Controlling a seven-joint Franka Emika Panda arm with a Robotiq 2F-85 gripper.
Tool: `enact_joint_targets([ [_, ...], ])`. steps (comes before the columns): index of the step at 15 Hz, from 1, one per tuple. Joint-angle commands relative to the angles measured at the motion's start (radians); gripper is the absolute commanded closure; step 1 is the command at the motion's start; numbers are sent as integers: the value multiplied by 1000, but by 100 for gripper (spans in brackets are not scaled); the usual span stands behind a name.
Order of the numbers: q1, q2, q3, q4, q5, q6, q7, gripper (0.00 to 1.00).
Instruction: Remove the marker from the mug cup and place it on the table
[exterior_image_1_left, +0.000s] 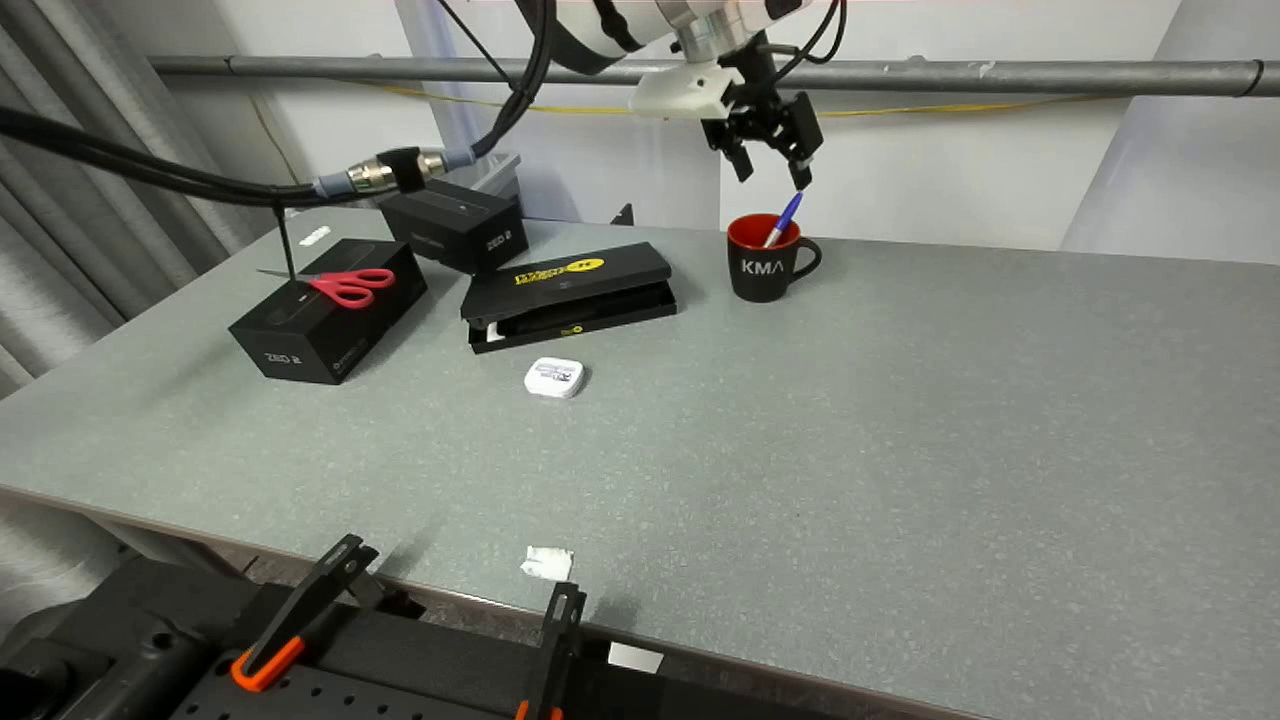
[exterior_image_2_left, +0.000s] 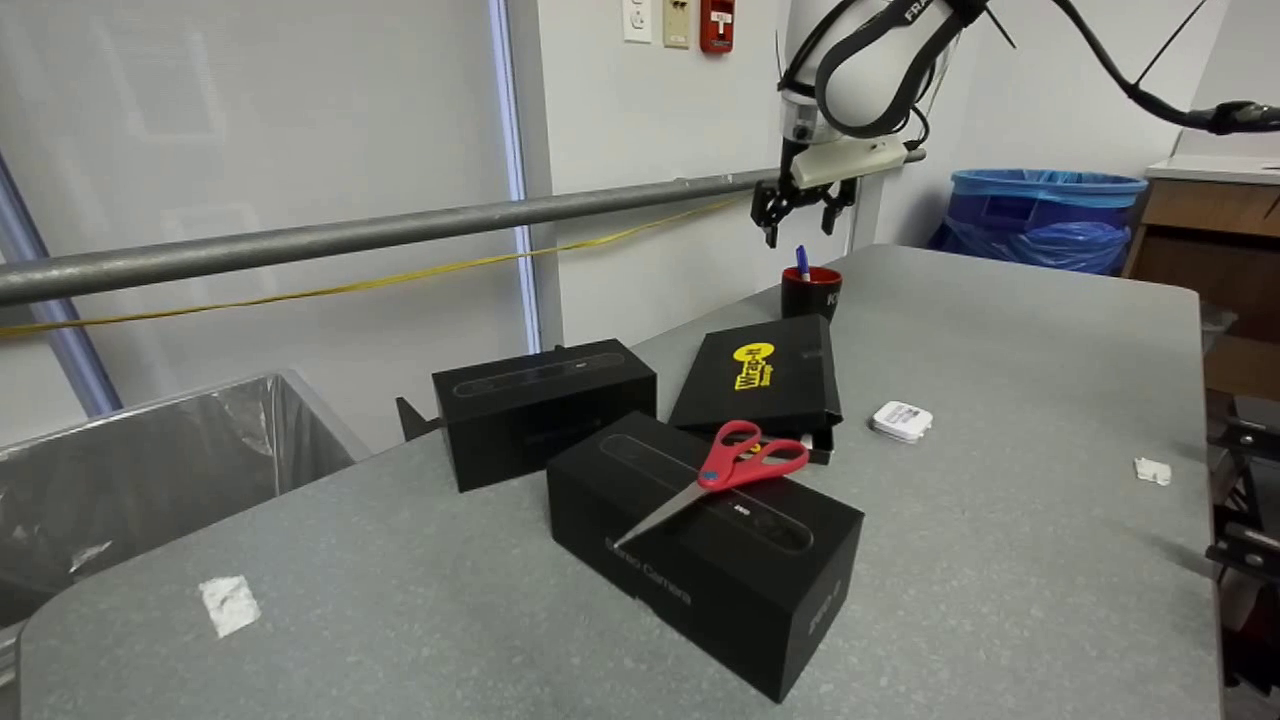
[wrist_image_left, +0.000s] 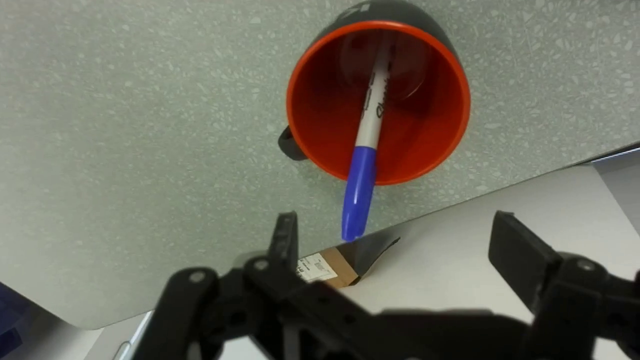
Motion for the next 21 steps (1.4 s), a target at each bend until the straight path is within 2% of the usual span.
enact_joint_targets([
  [1,-29,81,15,117,94,-21,-95,0],
  [10,-41,129,-3,144,184,-1,-166,0],
  [11,-41,126,-5,137,191,6,-161,25],
  [12,-43,121,-2,130,194,10,-168,26],
  [21,-43,112,-11,121,201,15,-167,96],
])
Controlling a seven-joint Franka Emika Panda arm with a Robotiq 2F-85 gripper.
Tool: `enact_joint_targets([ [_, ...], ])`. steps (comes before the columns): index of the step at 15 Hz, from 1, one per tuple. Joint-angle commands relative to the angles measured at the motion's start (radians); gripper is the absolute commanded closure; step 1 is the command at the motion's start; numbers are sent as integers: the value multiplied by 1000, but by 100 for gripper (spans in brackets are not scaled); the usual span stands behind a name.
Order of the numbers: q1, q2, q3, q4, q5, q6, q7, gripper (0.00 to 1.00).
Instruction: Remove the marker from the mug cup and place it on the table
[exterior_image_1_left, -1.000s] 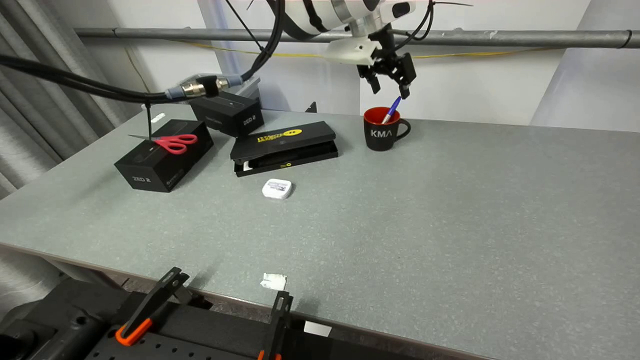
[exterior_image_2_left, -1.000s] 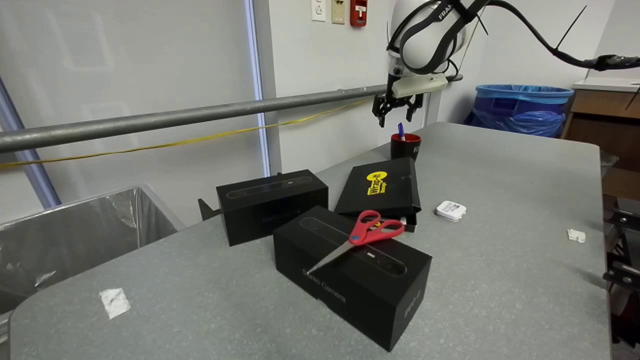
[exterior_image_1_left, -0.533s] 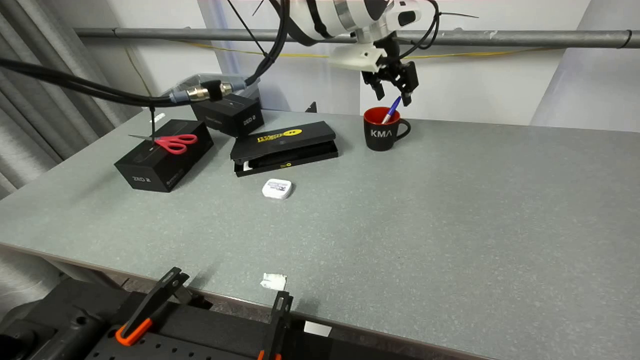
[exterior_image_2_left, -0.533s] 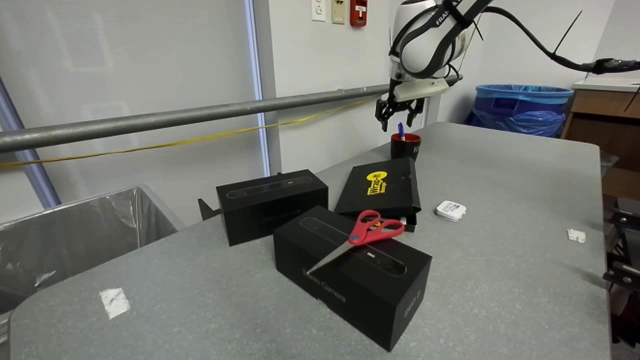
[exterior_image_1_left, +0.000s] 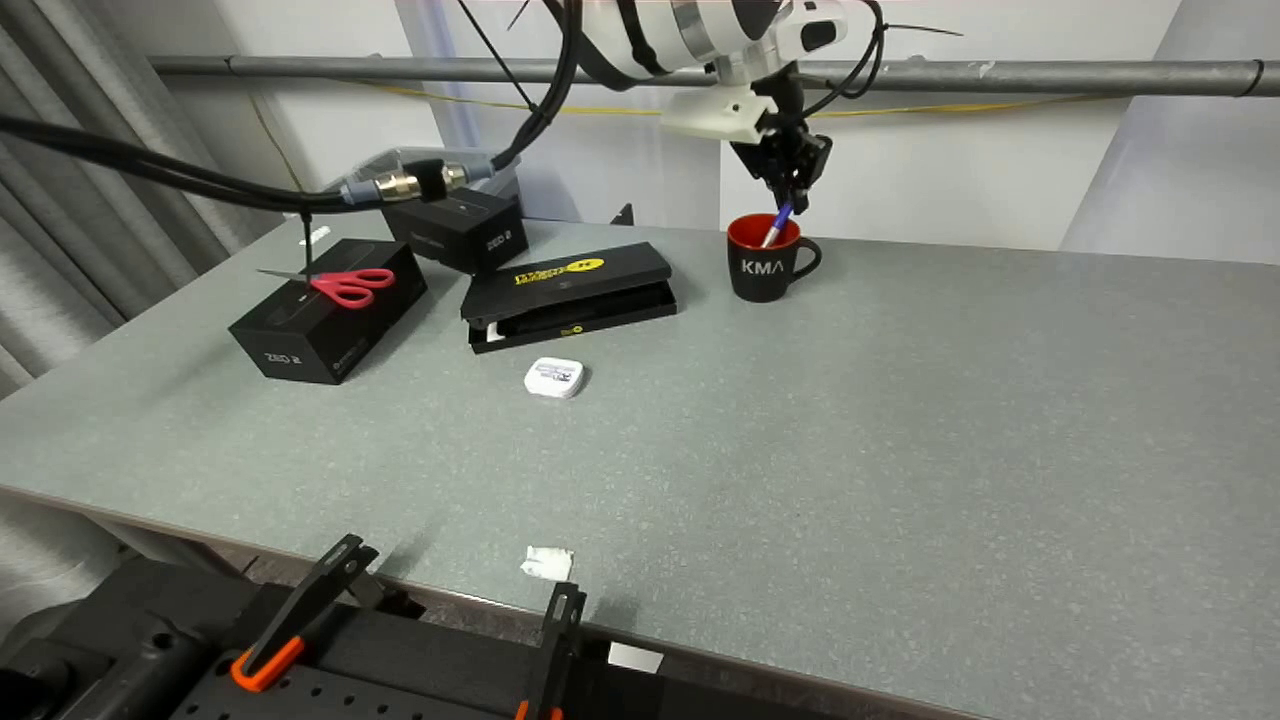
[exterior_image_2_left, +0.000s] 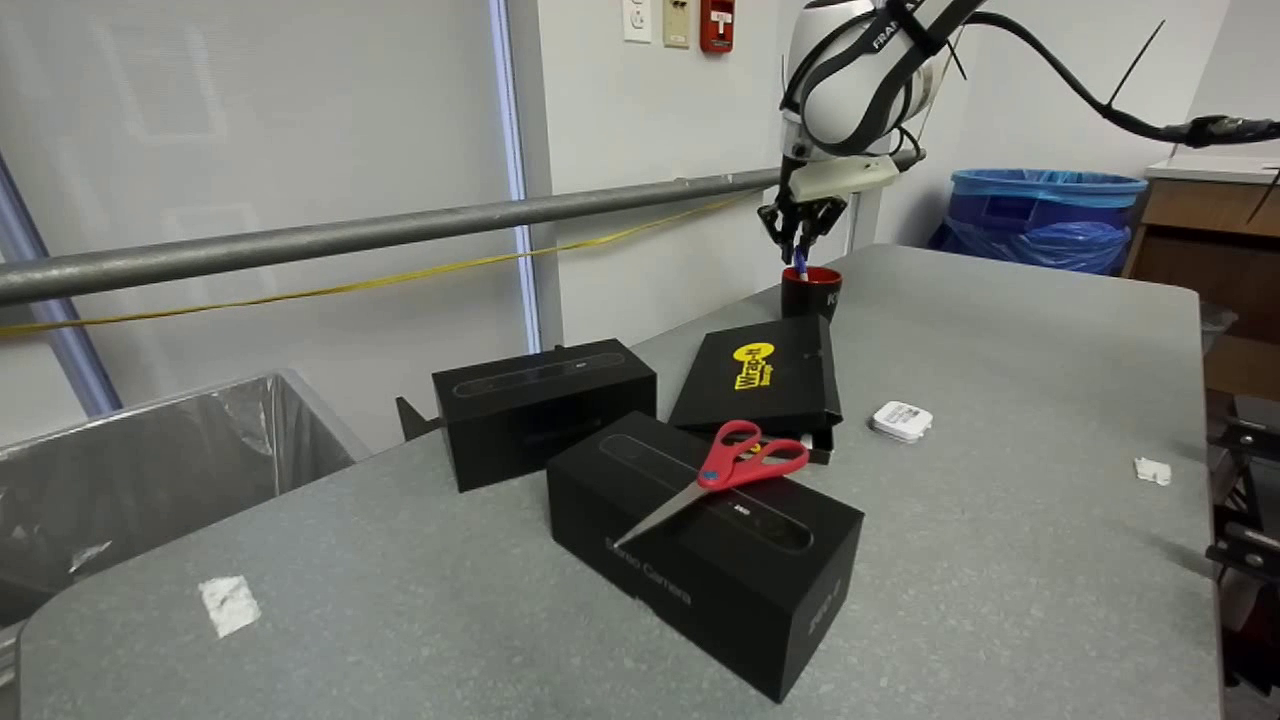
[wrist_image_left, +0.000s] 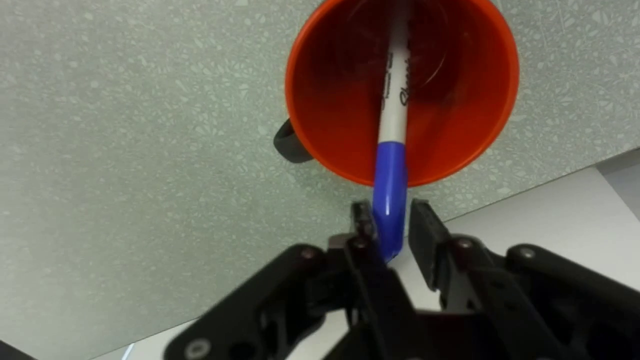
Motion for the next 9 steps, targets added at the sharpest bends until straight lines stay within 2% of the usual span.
enact_joint_targets([
  [1,-6,7,-4,17,41,14,-35,100],
  [4,-5,-49,-12,-28,40,32,-32,96],
  [9,8,-257,-57,-198,23,143,-22,96],
])
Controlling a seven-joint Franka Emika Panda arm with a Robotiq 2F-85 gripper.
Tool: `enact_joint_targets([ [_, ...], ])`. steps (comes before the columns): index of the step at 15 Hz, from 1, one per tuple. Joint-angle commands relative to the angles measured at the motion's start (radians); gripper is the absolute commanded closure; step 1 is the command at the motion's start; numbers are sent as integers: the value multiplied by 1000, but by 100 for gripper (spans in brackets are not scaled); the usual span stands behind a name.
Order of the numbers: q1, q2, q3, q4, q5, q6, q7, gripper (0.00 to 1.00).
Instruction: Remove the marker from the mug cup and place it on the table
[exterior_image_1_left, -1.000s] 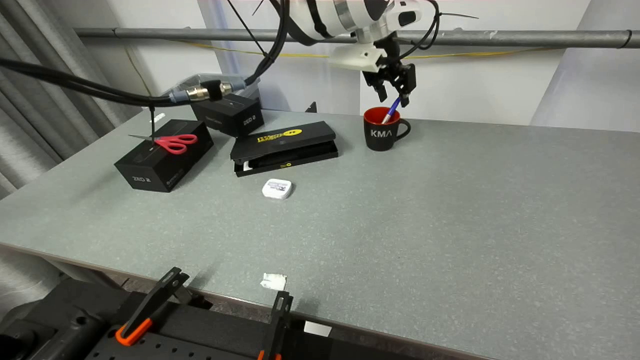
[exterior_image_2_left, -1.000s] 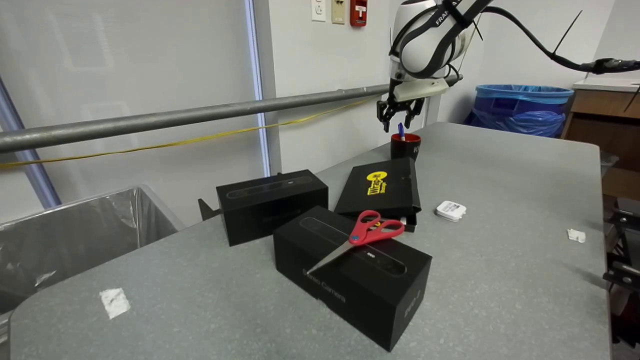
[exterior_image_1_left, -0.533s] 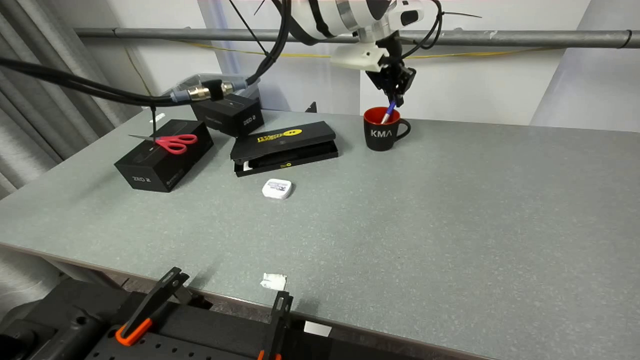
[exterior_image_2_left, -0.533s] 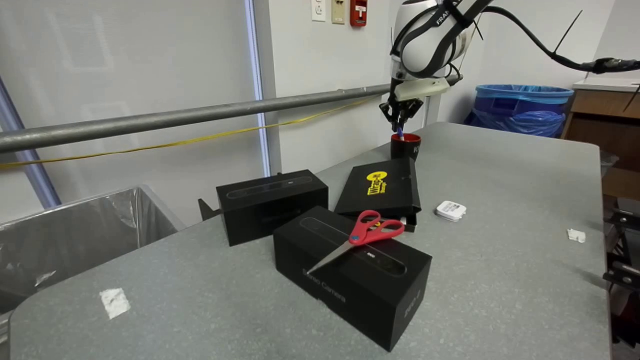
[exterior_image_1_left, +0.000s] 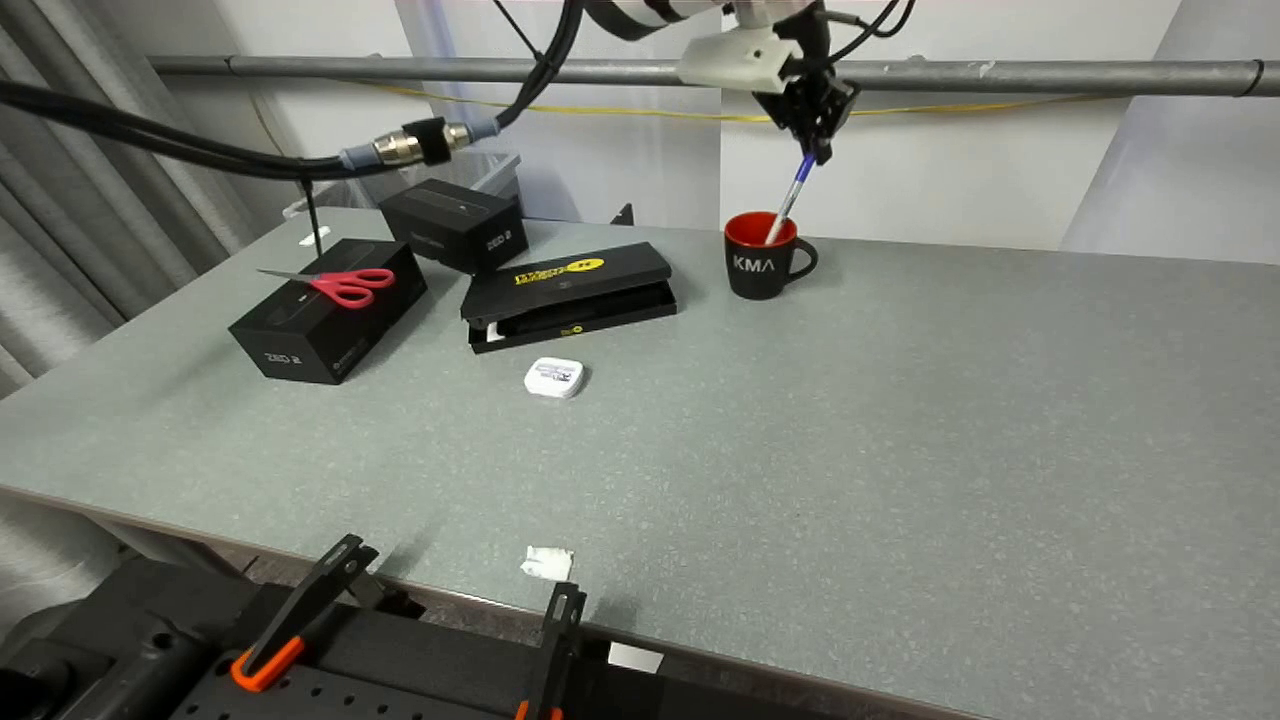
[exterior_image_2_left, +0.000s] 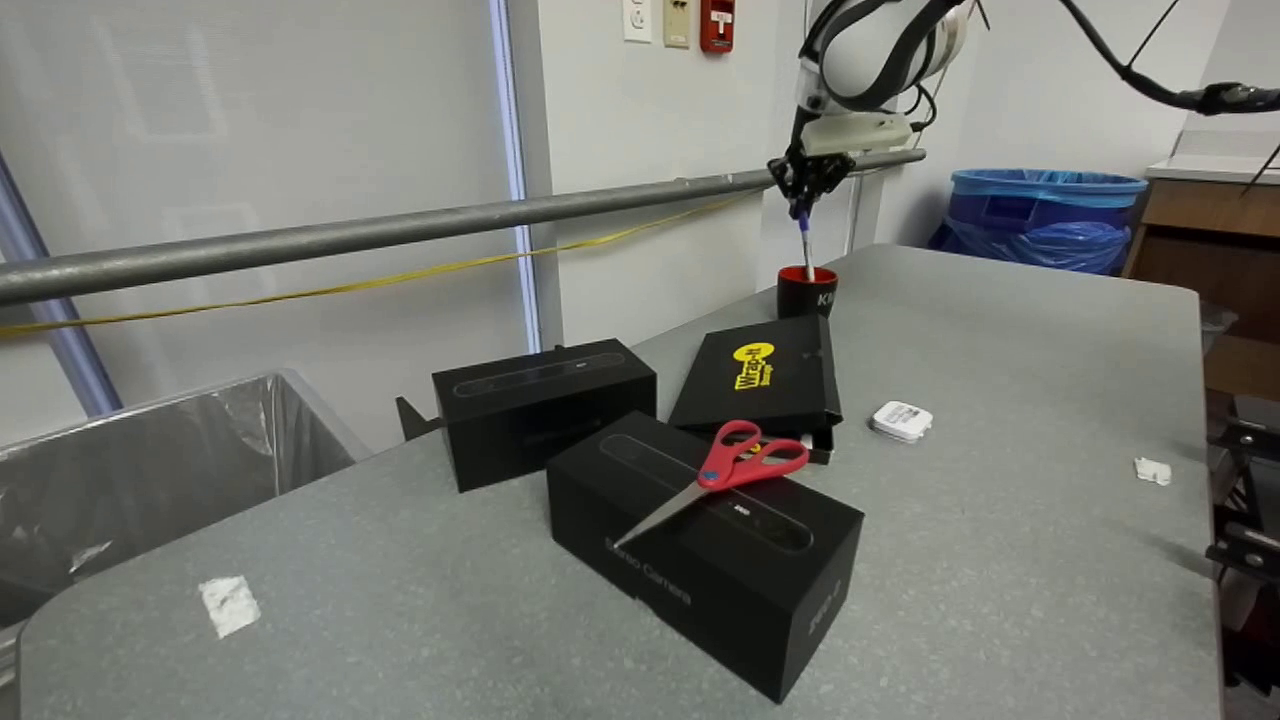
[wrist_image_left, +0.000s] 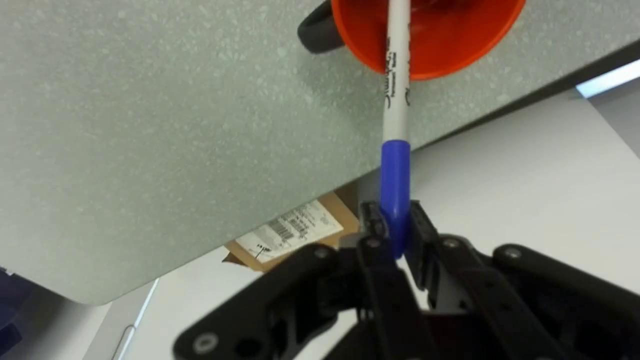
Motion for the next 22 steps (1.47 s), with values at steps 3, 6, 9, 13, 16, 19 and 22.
enact_joint_targets([
  [3,2,-295,-14,-261,14,50,-91,96],
  [6,3,-343,2,-354,-8,26,-150,96],
  [9,7,-345,29,-445,-13,1,-195,96],
  [13,34,-316,52,-524,-24,-15,-187,96],
  [16,46,-293,68,-576,-10,-16,-173,96],
  [19,64,-260,56,-603,-15,-12,-137,96],
  [22,79,-202,42,-591,-13,20,-89,96],
])
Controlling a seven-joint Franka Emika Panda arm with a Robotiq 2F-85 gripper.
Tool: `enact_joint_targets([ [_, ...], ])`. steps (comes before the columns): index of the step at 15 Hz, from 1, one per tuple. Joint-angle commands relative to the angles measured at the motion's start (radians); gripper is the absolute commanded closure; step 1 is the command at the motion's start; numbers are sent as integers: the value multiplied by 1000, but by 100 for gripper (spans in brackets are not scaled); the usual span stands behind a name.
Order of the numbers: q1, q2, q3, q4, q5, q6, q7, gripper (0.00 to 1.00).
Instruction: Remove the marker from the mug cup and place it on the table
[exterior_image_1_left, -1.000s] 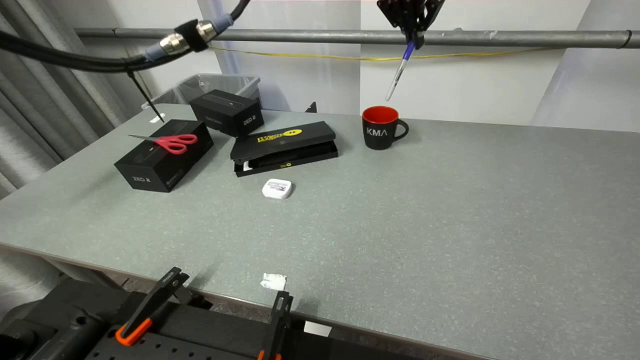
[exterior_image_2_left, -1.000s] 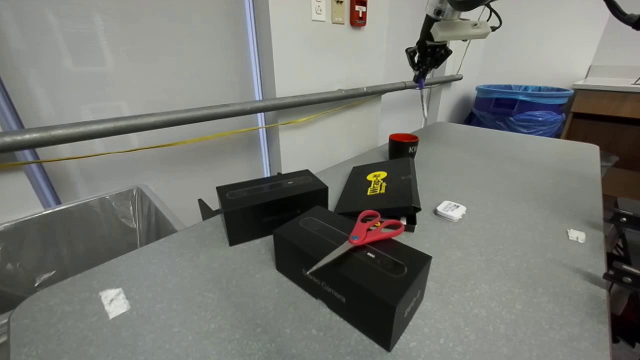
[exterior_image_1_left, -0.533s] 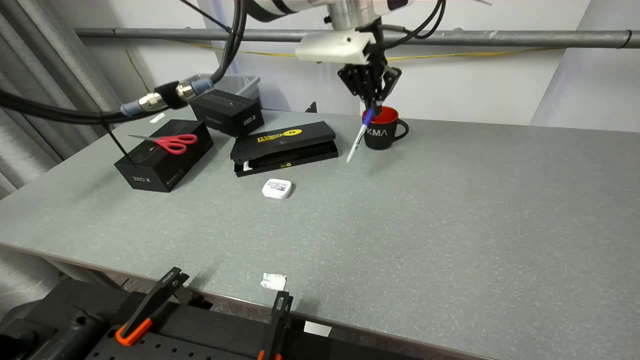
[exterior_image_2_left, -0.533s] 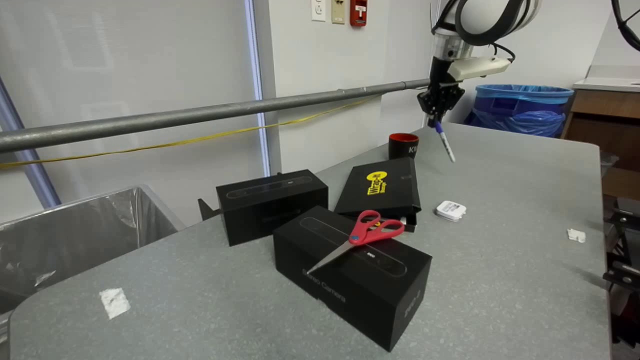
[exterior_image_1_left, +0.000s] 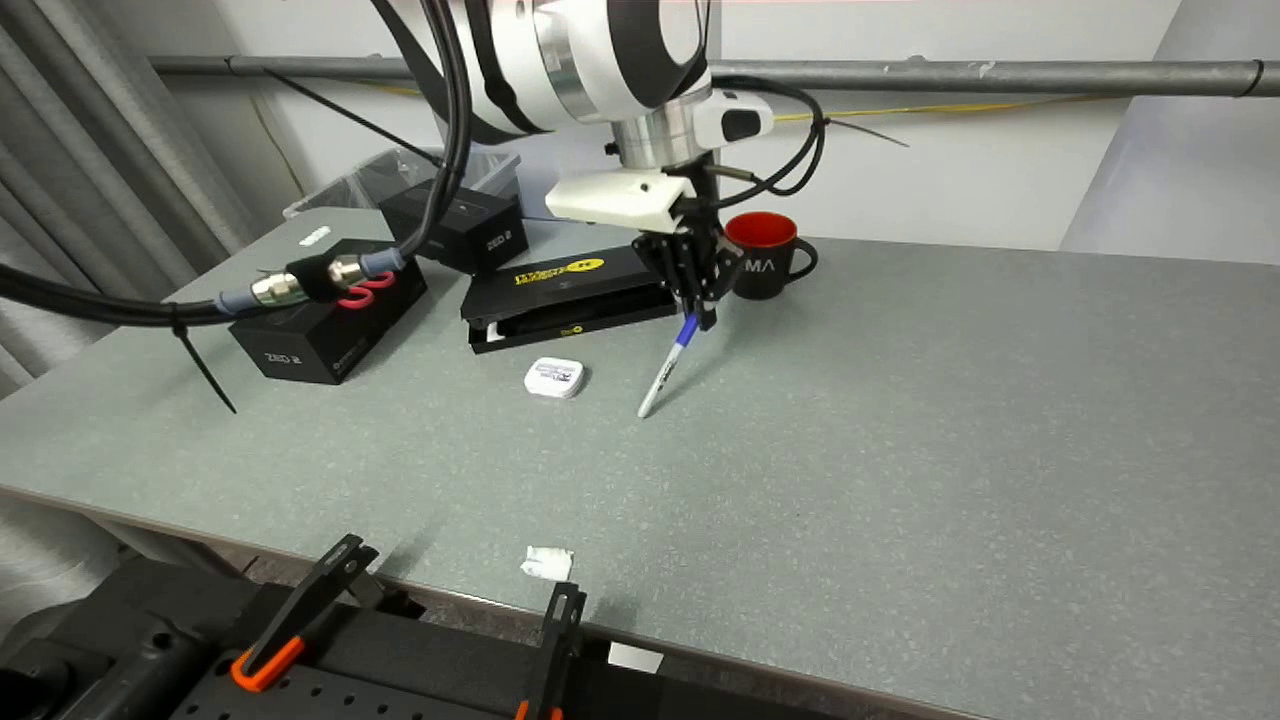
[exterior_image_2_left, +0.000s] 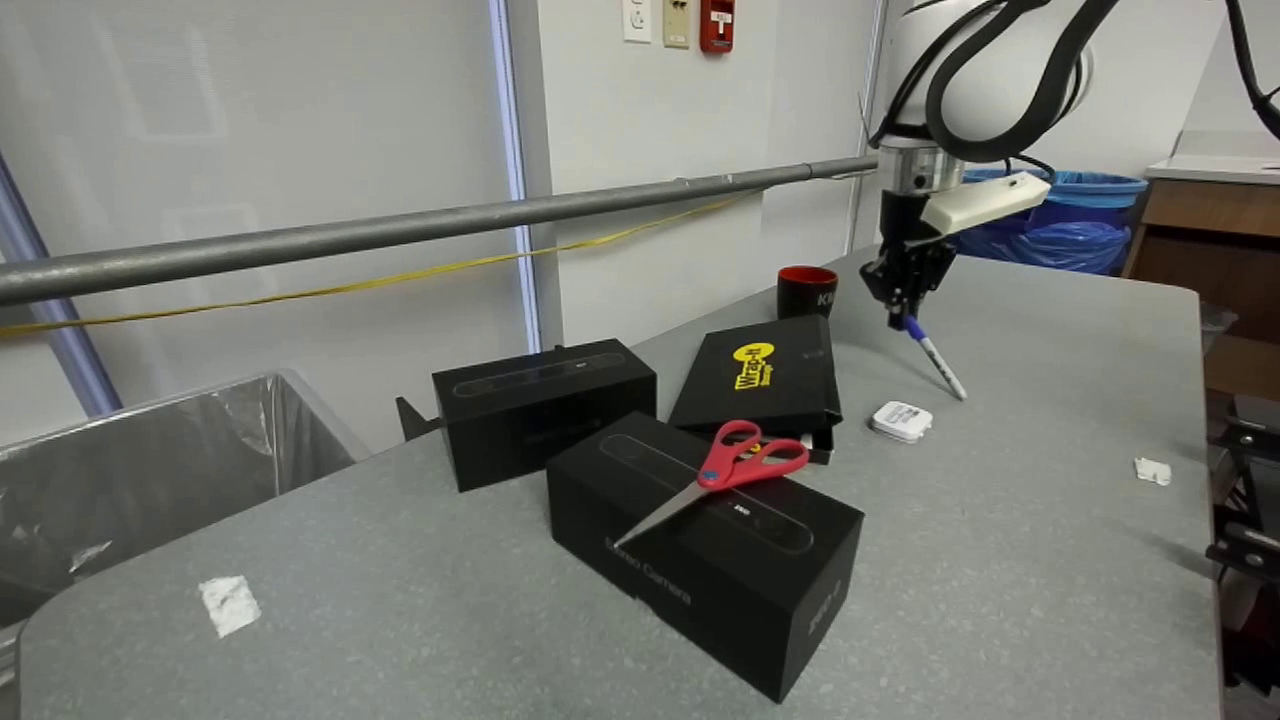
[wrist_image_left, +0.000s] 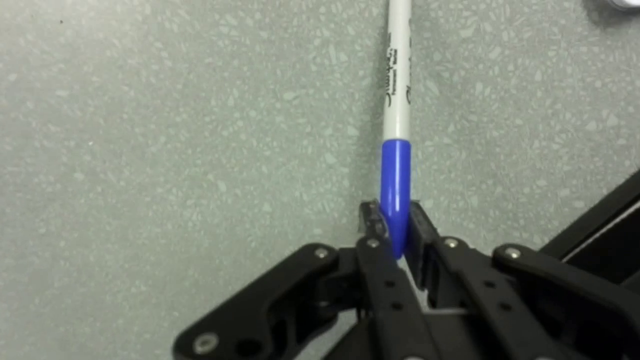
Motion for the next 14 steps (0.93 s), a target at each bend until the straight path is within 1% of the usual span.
enact_joint_targets([
  [1,32,58,-26,18,4,15,67,96],
  [3,45,74,-37,13,1,34,93,96],
  [4,54,78,-44,12,-1,41,108,71],
  [5,63,79,-53,6,-7,50,119,59],
  [7,81,80,-71,1,-11,63,142,45],
  [8,92,80,-81,-2,-13,72,152,37],
  [12,121,78,-107,-2,-16,80,177,8],
  [13,127,77,-112,-1,-16,79,181,1],
  [14,132,77,-116,0,-16,78,185,0],
])
